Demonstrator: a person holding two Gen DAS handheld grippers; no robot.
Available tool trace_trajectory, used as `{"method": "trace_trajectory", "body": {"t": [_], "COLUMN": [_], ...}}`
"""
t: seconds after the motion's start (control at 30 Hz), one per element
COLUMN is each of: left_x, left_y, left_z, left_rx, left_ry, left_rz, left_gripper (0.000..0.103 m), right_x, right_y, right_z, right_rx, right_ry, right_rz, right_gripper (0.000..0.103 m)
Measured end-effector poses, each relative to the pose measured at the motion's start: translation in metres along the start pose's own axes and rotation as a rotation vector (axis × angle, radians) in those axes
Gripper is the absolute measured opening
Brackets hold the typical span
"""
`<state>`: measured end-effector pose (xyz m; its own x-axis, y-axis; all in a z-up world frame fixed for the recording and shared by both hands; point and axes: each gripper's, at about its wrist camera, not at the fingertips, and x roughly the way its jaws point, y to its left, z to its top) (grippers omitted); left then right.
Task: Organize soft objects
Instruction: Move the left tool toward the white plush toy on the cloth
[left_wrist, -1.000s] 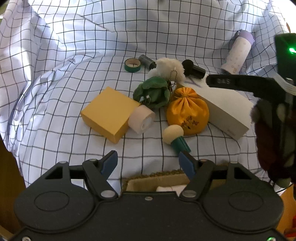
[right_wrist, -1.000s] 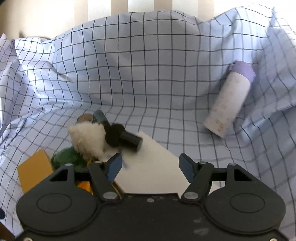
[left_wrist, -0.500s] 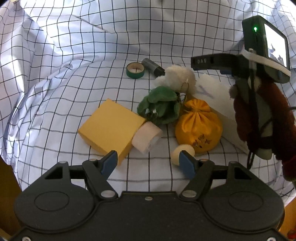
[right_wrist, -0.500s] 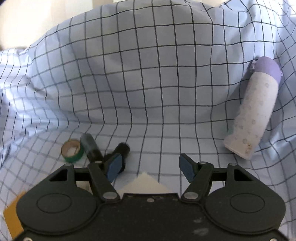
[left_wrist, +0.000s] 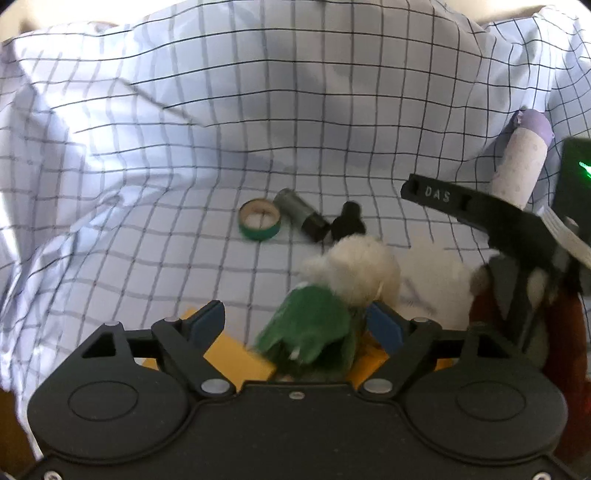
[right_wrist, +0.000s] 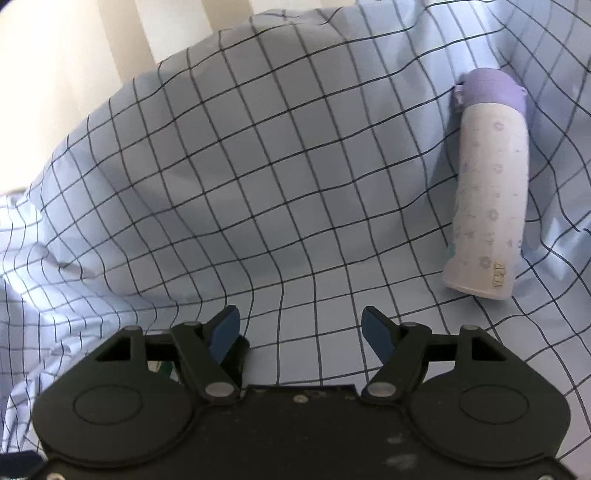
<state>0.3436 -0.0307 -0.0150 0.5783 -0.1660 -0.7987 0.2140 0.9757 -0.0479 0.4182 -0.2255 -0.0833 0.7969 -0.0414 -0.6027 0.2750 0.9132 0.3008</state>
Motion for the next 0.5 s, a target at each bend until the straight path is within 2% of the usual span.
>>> {"method": "trace_trajectory", "body": {"t": [0.23, 0.37, 0.5], "left_x": [0.028, 0.036, 0.044], "left_y": [-0.013, 0.004, 0.034], "left_z": [0.021, 0.029, 0.034], "left_rx": [0.041, 0.040, -0.015], "left_ry": [0.000, -0.010, 0.002], "left_rz": [-0.013, 0.083, 0.191], "left_gripper": [0.090, 0.090, 0.090], "right_x": [0.000, 0.001, 0.002], "right_y": [-0.005, -0.009, -0.010], "right_z": [0.001, 0.002, 0.002], "right_rx": [0.034, 0.059, 0.077], "right_ry": [0.002, 0.007, 0.009], "right_rz": [0.004, 0.005, 0.002], "right_gripper": [0.074, 0.075, 0.076]}}
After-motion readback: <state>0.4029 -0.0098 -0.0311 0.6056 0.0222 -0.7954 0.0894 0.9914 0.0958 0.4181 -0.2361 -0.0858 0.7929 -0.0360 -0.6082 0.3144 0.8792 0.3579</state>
